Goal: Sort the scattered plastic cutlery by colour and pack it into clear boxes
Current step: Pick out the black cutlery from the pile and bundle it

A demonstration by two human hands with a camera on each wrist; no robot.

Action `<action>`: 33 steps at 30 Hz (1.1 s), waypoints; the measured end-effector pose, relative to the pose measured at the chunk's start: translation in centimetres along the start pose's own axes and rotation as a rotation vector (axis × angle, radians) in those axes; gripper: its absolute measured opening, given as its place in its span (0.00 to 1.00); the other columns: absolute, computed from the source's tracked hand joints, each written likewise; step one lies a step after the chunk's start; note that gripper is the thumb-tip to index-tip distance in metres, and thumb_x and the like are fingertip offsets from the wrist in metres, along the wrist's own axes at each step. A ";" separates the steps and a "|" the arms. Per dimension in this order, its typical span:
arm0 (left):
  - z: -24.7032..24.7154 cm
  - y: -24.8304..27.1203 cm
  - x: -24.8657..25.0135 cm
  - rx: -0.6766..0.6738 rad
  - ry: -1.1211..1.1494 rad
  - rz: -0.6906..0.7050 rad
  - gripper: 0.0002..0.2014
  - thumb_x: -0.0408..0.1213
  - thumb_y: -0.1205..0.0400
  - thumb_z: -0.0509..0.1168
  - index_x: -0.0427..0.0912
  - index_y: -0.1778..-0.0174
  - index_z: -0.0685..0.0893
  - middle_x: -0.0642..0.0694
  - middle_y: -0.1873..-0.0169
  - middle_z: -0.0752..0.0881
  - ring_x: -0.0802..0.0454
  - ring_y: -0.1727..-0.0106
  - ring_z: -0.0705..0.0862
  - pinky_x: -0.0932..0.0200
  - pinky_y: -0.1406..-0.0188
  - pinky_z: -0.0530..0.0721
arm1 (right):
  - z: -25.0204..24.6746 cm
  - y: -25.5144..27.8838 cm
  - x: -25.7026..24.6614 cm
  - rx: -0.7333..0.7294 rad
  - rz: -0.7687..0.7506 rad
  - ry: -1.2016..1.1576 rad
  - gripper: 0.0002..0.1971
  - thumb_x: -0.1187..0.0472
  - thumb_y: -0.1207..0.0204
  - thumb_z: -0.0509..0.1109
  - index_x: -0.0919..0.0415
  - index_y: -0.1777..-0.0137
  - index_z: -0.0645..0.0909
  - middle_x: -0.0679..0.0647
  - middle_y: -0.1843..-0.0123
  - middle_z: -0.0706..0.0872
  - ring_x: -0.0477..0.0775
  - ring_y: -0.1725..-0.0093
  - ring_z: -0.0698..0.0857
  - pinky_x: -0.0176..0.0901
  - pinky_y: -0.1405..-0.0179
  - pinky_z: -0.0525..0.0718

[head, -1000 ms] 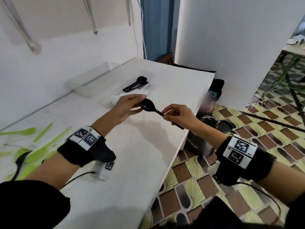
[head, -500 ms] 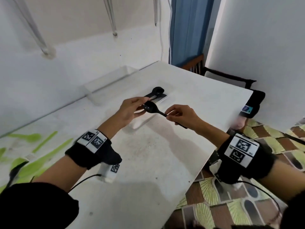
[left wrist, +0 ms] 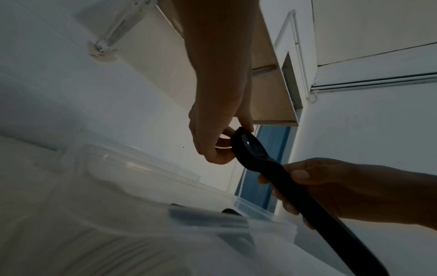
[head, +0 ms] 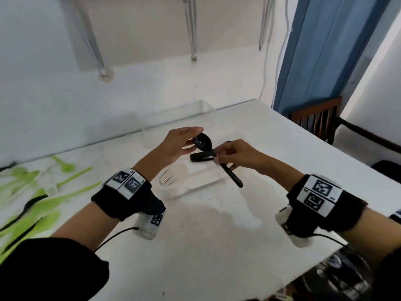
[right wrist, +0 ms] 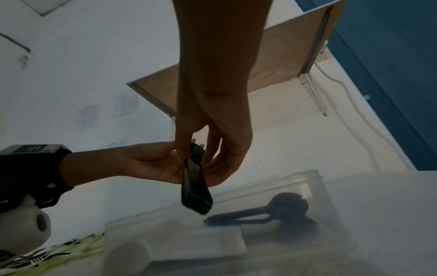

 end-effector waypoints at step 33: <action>1.5 -3.7 -3.8 0.118 -0.500 0.176 0.11 0.34 0.28 0.76 0.51 0.53 0.88 0.50 0.57 0.90 0.63 0.57 0.88 0.73 0.54 0.81 | -3.6 -9.8 3.8 -0.123 -0.034 -0.427 0.15 0.72 0.35 0.79 0.70 0.50 0.80 0.58 0.57 0.86 0.51 0.59 0.89 0.37 0.59 0.88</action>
Point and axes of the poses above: each hand's wrist, its own y-axis away from the middle knuckle, its own z-axis out of the palm, x = y × z, the point moved 8 cm from there along -y, towards the middle knuckle
